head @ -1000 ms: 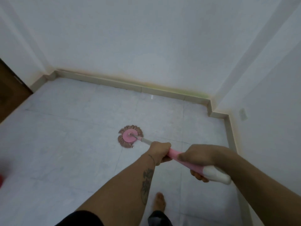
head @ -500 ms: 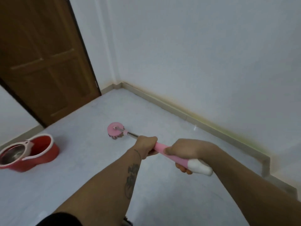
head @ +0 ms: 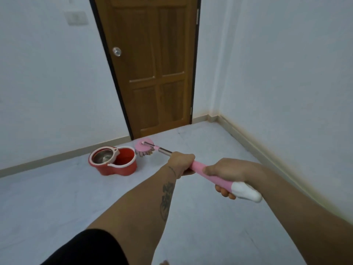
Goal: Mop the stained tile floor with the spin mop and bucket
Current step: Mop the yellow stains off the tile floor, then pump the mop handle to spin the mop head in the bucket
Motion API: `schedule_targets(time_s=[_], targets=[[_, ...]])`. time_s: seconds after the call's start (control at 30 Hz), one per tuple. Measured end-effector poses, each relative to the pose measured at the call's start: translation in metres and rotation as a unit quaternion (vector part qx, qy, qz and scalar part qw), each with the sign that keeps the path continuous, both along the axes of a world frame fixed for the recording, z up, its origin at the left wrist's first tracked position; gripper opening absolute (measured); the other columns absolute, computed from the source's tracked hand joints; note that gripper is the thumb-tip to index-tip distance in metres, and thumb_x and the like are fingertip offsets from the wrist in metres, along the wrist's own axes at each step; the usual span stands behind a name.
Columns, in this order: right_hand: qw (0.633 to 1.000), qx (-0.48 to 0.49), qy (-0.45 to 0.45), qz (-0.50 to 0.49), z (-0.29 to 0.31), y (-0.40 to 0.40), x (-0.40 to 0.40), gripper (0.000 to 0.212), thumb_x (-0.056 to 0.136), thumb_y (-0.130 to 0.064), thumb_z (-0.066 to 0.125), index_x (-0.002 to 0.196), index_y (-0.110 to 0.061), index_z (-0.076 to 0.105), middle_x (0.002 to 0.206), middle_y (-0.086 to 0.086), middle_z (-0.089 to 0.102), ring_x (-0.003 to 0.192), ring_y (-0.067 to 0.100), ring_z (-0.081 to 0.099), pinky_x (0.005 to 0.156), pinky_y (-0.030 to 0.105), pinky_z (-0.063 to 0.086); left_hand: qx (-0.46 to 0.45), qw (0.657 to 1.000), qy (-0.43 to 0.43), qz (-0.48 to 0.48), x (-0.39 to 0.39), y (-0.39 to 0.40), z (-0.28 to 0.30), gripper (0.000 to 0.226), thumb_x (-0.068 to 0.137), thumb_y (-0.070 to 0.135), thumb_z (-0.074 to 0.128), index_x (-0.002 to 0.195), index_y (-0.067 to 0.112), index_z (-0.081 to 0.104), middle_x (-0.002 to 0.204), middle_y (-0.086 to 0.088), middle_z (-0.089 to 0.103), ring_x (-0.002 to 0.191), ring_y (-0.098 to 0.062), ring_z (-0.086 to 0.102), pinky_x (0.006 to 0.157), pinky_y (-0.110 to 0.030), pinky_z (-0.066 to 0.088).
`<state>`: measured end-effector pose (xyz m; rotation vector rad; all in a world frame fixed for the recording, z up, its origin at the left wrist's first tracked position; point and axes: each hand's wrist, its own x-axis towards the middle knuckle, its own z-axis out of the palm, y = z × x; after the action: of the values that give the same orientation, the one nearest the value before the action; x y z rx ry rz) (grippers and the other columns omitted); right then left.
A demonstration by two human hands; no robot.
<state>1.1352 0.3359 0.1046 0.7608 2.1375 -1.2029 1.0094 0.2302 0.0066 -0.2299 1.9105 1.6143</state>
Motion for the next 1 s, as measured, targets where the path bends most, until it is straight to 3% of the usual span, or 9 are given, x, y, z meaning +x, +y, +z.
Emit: schedule_targets(time_s=[0.2,0.33,0.47,0.6,0.77,0.9,1.0], targets=[[0.999,0.002,-0.023,0.047,0.006,-0.049,-0.102,0.043,0.098,-0.044,0.049,0.108,-0.002,0.051,0.072,0.011,0.056,0.055,0.017,0.050,0.048,0.027,0.042,-0.012,0.999,-0.018,0.043,-0.084,-0.056,-0.001,0.011,0.092,0.009,0.059,0.085,0.003,0.054,0.083,-0.015,0.060,0.067,-0.019,0.060,0.036,-0.019,0.048],[0.995,0.001,-0.038,0.090,0.006,-0.071,-0.150,0.034,0.101,-0.037,0.046,0.101,-0.003,0.048,0.071,0.009,0.051,0.055,0.015,0.046,0.047,0.024,0.040,-0.010,0.997,-0.036,0.067,-0.128,-0.079,-0.010,0.010,0.092,0.010,0.060,0.092,0.001,0.057,0.092,-0.018,0.062,0.071,-0.020,0.061,0.038,-0.021,0.050],[0.991,-0.012,0.012,0.133,-0.005,-0.076,-0.191,0.028,0.097,-0.029,0.053,0.075,-0.012,0.051,0.063,0.005,0.049,0.047,0.016,0.046,0.034,0.017,0.039,0.006,0.995,-0.055,0.088,-0.160,-0.090,-0.021,0.010,0.092,0.011,0.061,0.092,0.001,0.058,0.096,-0.019,0.062,0.074,-0.021,0.062,0.043,-0.024,0.053],[0.986,-0.012,0.001,0.167,-0.013,-0.076,-0.227,0.028,0.097,-0.026,0.053,0.071,-0.015,0.050,0.064,0.005,0.050,0.048,0.016,0.047,0.038,0.020,0.042,0.043,0.990,-0.079,0.110,-0.181,-0.094,-0.030,0.010,0.093,0.009,0.059,0.086,0.003,0.055,0.087,-0.017,0.060,0.072,-0.021,0.061,0.044,-0.024,0.055],[0.978,-0.014,-0.028,0.206,-0.030,-0.066,-0.277,0.017,0.096,-0.023,0.051,0.096,-0.007,0.052,0.065,0.006,0.051,0.049,0.017,0.048,0.044,0.028,0.041,0.054,0.986,-0.098,0.127,-0.213,-0.088,-0.049,0.010,0.093,0.008,0.058,0.086,0.001,0.055,0.081,-0.016,0.060,0.072,-0.022,0.062,0.059,-0.028,0.059],[0.986,-0.039,-0.080,0.142,-0.030,-0.050,-0.323,0.040,0.096,-0.029,0.051,0.121,0.002,0.048,0.080,0.015,0.059,0.059,0.019,0.056,0.050,0.028,0.045,0.060,0.981,-0.106,0.151,-0.252,-0.076,-0.057,0.009,0.094,0.010,0.057,0.094,0.001,0.055,0.090,-0.018,0.061,0.079,-0.023,0.063,0.058,-0.027,0.059],[0.986,-0.093,-0.075,0.117,-0.022,-0.031,-0.363,0.041,0.095,-0.024,0.051,0.127,0.000,0.044,0.092,0.022,0.067,0.060,0.019,0.066,0.053,0.027,0.052,0.079,0.974,-0.115,0.181,-0.284,-0.067,-0.058,0.011,0.097,0.014,0.056,0.093,0.004,0.051,0.103,-0.022,0.062,0.099,-0.029,0.063,0.075,-0.033,0.059]])
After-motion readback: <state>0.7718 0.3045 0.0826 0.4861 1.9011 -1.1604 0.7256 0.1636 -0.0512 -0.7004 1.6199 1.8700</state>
